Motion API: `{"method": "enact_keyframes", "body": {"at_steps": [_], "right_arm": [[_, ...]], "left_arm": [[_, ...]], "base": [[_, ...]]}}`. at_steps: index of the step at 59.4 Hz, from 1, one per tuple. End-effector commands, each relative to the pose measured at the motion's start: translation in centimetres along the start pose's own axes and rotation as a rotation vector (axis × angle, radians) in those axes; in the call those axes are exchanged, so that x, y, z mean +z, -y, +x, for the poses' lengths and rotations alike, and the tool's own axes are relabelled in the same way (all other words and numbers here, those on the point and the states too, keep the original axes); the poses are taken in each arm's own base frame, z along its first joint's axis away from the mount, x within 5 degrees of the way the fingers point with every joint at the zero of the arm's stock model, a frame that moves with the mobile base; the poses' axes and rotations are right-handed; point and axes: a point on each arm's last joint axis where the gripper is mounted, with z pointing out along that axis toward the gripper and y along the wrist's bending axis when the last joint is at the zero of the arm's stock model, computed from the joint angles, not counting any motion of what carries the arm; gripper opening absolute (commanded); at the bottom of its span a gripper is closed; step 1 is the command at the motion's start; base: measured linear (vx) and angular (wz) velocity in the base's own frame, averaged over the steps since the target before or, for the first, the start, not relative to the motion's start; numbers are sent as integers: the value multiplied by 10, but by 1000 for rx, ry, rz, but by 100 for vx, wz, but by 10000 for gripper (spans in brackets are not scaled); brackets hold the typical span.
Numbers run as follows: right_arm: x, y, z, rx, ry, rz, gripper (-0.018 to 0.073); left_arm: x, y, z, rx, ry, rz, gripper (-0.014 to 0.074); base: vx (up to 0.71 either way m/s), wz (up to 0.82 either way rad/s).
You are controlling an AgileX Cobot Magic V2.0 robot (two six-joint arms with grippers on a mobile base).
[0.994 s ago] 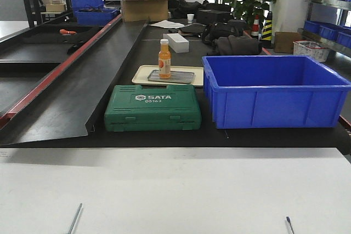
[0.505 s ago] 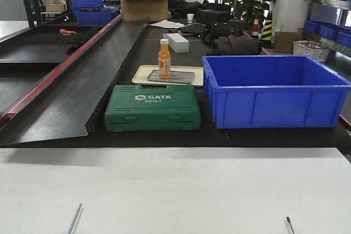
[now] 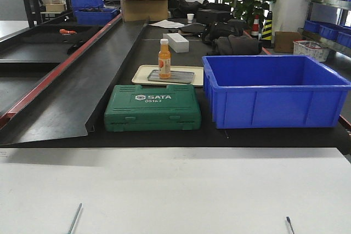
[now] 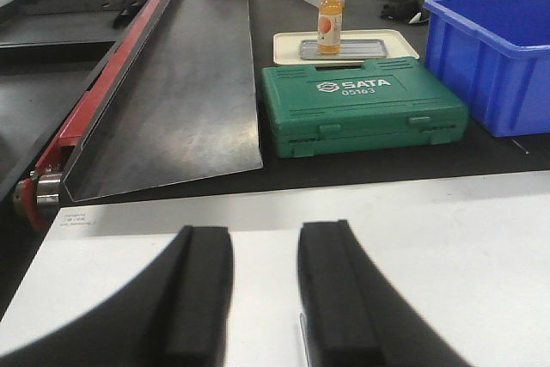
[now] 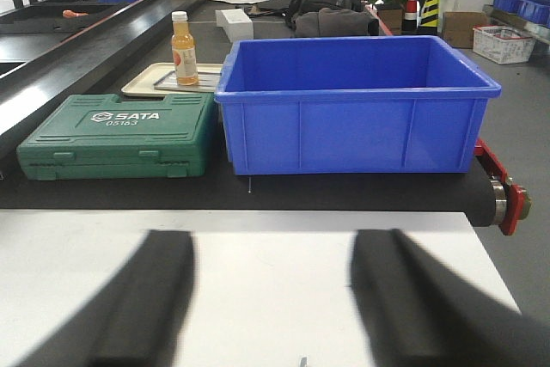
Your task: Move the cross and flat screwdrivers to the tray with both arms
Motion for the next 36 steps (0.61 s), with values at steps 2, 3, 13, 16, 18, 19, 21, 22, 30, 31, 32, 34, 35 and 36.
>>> {"method": "enact_keyframes", "body": {"at_steps": [2,3,13,16,18,19,21,22,30,31,32,34,35,36], "right_arm": [[-2,1,-18,-6,115,8,645],[-2,1,-18,-6,115,8,654],[-2,0,-15,14,80,-5,667],[2,0,-10,-57,26,0,654],[5,0,-7,-88,-23,-3,643],[8,0,-5,-98,-59,-6,636],[15,0,-3,-99,-128,-13,624],[17,0,-2,-97,-150,-14,617],[46,-1,-1,-87,-377,-30,583],[51,-1,-1,-86,-413,-33,582],[55,-1,-1,-86,-436,-34,580],[64,-1,-1,-85,-491,-38,578],[70,-1,0,-83,-523,-40,578],[73,0,0,-79,-545,-40,576]], "left_arm": [[-2,0,-17,-18,103,1,494],[-2,0,-16,-18,101,1,505],[-2,0,-16,-17,94,1,519],[-2,0,-16,-17,93,1,515],[-2,0,-16,-18,91,2,513],[-2,0,-15,-18,90,2,513],[-2,0,-15,-18,83,2,513],[-2,0,-15,-18,80,2,513],[-2,0,-11,-18,40,4,513],[-2,0,-11,-18,36,4,513],[-2,1,-10,-18,30,4,513],[-2,1,-9,-18,21,4,513],[-2,1,-9,-18,17,4,513],[-2,1,-9,-18,14,4,513]], "base": [[0,0],[0,0],[0,0],[0,0],[0,0],[0,0],[0,0],[0,0],[0,0],[0,0],[0,0],[0,0],[0,0],[0,0]]}}
